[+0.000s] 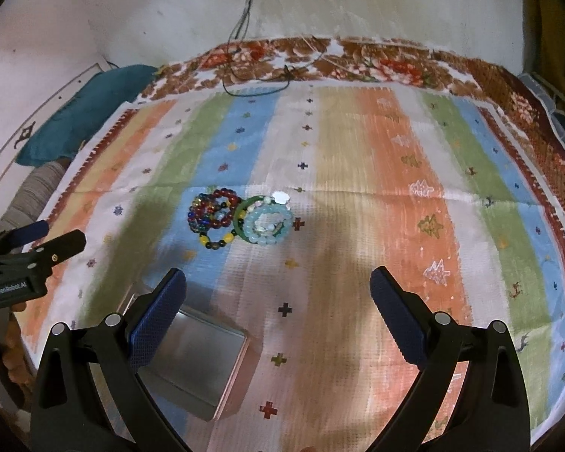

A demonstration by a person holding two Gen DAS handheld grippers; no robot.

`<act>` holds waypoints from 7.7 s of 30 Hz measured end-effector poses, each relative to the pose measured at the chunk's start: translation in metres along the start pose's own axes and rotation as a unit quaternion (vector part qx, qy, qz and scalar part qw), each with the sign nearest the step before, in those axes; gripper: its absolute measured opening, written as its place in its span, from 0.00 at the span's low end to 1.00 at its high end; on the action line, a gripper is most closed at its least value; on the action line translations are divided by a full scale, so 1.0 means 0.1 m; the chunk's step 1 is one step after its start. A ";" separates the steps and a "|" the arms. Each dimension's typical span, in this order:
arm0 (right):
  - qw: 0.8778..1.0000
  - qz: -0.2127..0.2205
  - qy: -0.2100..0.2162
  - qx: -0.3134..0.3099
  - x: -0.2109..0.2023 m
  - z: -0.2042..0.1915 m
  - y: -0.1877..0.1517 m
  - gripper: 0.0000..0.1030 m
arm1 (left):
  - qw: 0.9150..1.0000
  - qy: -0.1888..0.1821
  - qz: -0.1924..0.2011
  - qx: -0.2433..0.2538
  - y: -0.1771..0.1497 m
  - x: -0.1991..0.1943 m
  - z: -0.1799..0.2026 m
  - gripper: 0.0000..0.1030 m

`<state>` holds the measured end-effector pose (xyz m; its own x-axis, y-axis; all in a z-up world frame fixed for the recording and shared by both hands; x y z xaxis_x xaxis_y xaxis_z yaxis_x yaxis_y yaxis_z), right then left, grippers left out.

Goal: Organize jewelry
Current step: 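Lower both open tools over the bracelet pile, then grasp the multicolour bead bracelet with left tool while right tool grasps pale blue bracelet, then carry both held bracelets up and over to the silver tin, then open both tools to drop the bracelets into the silver tin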

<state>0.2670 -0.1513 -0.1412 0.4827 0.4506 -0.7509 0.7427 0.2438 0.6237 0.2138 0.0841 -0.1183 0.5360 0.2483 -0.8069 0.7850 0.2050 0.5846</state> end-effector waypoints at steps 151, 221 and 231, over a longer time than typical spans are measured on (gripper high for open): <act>0.997 -0.068 -0.035 0.005 0.71 0.31 0.14 0.12 | 0.998 -0.042 -0.037 0.018 0.33 0.70 0.31 0.09; 0.997 -0.002 0.057 -0.043 -0.37 -0.65 -0.31 0.28 | 0.994 -0.078 0.045 0.056 -0.25 -0.73 0.58 0.33; 1.000 -0.007 0.023 -0.010 -0.25 -0.34 -0.23 0.53 | 0.999 -0.044 0.024 0.021 -0.15 -0.50 0.36 0.56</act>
<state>0.2222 -0.1385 -0.1292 0.4498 0.4866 -0.7489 0.7400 0.2665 0.6176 0.1863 0.0346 -0.0904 0.5972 0.1725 -0.7834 0.7690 0.1547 0.6203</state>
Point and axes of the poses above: each gripper's, at about its wrist camera, not at the fingertips, and x roughly the way its jaws point, z to its right, y to its top, the point moved 9 cm from there along x, roughly the way its jaws point, and after that the axes turned 8 degrees about y, right-handed, at the moved point
